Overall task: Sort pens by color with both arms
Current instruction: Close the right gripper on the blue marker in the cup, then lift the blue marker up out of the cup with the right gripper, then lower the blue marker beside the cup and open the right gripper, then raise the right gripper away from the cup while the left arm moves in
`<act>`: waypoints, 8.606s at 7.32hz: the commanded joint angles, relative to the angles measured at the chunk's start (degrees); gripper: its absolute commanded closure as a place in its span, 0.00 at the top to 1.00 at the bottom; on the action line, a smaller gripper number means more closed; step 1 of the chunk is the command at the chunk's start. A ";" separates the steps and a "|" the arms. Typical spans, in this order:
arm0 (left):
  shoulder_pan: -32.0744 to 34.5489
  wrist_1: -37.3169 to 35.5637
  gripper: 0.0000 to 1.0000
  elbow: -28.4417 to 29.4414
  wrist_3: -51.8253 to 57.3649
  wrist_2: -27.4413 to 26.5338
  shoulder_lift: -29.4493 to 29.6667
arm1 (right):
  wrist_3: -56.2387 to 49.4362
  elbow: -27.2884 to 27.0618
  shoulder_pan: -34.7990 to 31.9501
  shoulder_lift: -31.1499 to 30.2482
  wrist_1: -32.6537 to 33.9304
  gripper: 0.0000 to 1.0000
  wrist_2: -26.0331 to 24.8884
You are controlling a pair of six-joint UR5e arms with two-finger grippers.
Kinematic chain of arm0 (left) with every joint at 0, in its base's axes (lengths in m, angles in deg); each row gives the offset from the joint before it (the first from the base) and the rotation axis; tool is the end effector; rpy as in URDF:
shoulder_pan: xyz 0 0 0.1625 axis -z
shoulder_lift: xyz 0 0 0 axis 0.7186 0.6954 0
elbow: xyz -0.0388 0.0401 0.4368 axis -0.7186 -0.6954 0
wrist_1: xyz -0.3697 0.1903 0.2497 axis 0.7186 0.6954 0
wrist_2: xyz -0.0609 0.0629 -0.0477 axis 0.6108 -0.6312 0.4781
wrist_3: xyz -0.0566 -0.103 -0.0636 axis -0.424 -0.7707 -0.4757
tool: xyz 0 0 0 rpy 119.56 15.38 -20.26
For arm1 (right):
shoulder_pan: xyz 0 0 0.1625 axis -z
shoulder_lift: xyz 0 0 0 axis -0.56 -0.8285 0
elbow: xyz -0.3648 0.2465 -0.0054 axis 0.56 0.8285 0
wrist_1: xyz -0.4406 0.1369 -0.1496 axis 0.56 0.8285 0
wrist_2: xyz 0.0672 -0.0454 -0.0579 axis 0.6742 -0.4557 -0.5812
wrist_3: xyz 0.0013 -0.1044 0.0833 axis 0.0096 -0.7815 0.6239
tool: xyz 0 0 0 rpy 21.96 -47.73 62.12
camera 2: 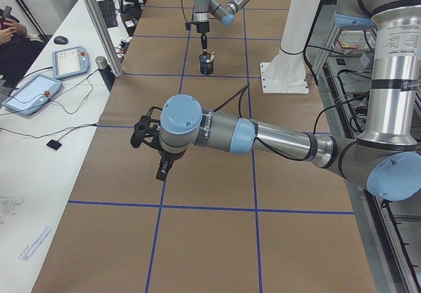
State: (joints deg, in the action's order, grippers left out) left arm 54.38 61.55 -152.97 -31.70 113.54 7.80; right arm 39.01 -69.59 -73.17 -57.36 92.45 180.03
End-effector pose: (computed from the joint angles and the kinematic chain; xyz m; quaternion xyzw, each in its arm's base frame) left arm -0.1243 -0.5593 0.5450 0.1781 0.4461 0.0375 0.8763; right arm -0.5732 -0.5274 0.2452 0.0034 -0.5775 -0.0593 0.8142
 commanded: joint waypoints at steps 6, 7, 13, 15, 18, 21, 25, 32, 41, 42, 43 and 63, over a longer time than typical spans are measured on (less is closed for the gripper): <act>0.05 0.00 1.00 -0.13 0.00 0.00 -0.09 | 0.45 -0.74 -0.43 0.23 -0.09 0.59 0.01; -0.04 0.00 1.00 -0.21 0.00 0.00 -0.09 | 0.53 -1.00 -0.61 0.23 -0.01 0.59 0.10; -0.04 0.00 1.00 -0.22 0.00 0.00 -0.18 | 0.10 -0.48 -0.44 0.23 0.26 0.45 -0.08; -0.04 0.00 1.00 -0.13 0.00 0.09 -0.18 | 0.10 -0.30 -0.43 0.23 0.52 0.40 -0.17; 0.05 0.00 1.00 -0.22 0.00 0.09 -0.26 | 0.10 -0.30 -0.43 0.23 0.52 0.33 -0.17; -0.04 0.00 1.00 -0.22 0.00 0.09 -0.26 | 0.01 -0.30 -0.43 0.14 0.61 0.28 -0.08; -0.04 0.09 1.00 -0.22 -0.09 0.09 -0.26 | 0.27 -0.56 -1.40 0.05 0.87 0.21 0.53; -0.04 0.09 1.00 -0.22 -0.09 0.09 -0.26 | 0.89 -14.08 -9.38 0.23 16.68 0.23 10.63; -0.04 0.18 1.00 -0.39 -0.09 0.09 -0.26 | 3.51 -6.58 -9.50 5.12 17.93 0.27 -13.05; -0.04 0.18 1.00 -0.39 -0.09 0.17 -0.26 | 4.13 -4.19 -8.18 5.93 17.75 0.26 -15.52; -0.04 0.18 1.00 -0.39 -0.09 0.18 -0.26 | 4.75 -3.21 -7.04 6.29 17.66 0.26 -16.77; -0.30 0.00 1.00 -0.65 -3.40 2.00 0.52 | -2.34 -5.28 -5.13 2.98 17.66 0.80 -13.74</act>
State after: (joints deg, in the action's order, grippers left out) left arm 54.20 61.65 -153.46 -32.74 114.22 7.82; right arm 38.87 -72.64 -74.28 -51.90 110.04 154.95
